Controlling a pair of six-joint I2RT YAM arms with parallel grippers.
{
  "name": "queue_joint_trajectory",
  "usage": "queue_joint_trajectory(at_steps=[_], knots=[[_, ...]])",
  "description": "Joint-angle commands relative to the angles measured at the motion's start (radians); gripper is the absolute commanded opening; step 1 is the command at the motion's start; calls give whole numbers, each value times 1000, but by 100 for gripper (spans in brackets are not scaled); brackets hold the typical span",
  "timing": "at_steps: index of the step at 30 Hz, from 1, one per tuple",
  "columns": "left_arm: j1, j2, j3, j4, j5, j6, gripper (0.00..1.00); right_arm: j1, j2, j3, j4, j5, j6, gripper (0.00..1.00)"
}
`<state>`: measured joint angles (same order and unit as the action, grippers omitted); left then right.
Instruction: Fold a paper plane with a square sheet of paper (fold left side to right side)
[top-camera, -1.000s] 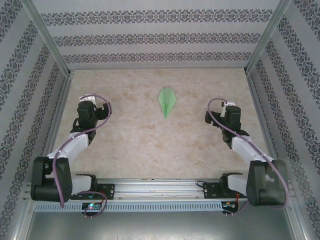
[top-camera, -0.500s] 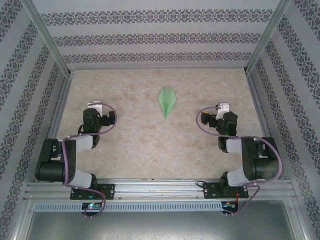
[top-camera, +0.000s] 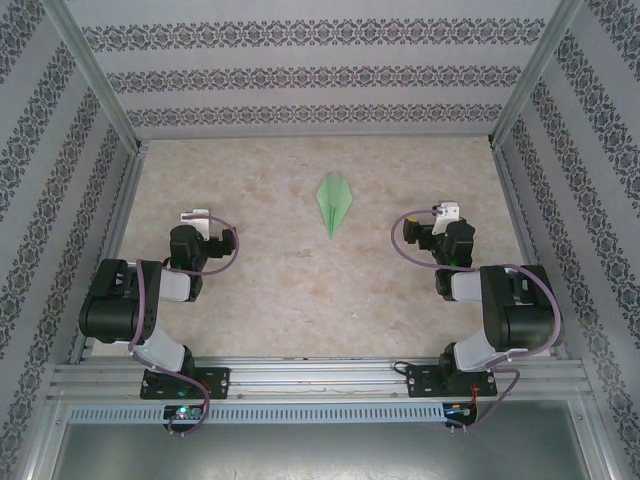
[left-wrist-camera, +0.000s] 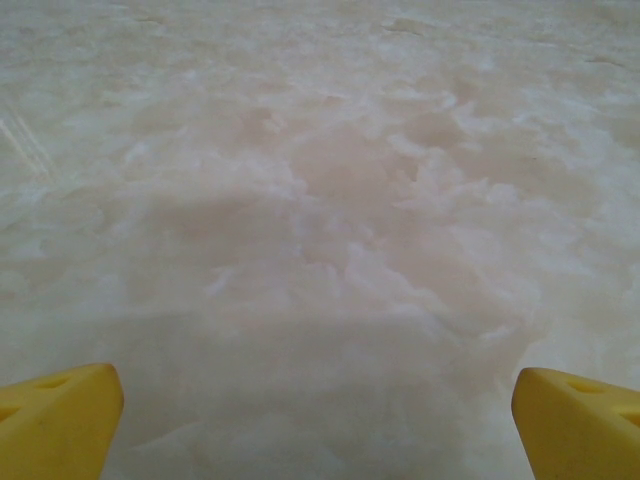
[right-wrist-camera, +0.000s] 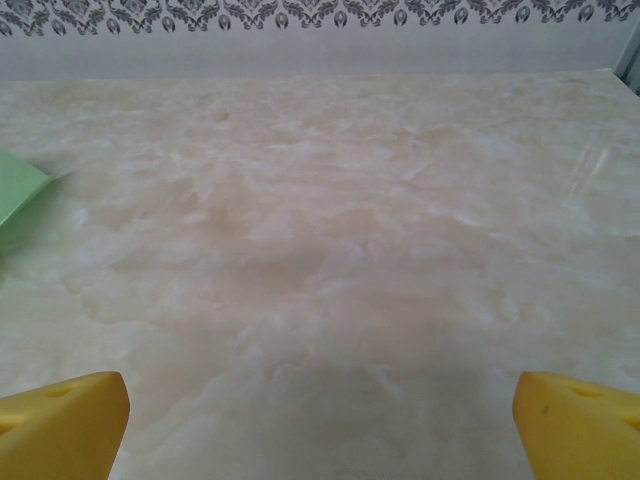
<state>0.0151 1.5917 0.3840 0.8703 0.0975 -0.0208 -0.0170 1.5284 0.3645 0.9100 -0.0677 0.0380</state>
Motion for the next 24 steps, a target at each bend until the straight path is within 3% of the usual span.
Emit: queue_joint_trajectory(at_steps=[1, 24], knots=[[11, -1, 11, 59, -15, 17, 100, 10, -1, 13, 33, 26, -1, 98], [11, 0, 7, 70, -10, 18, 100, 13, 0, 14, 30, 29, -1, 98]])
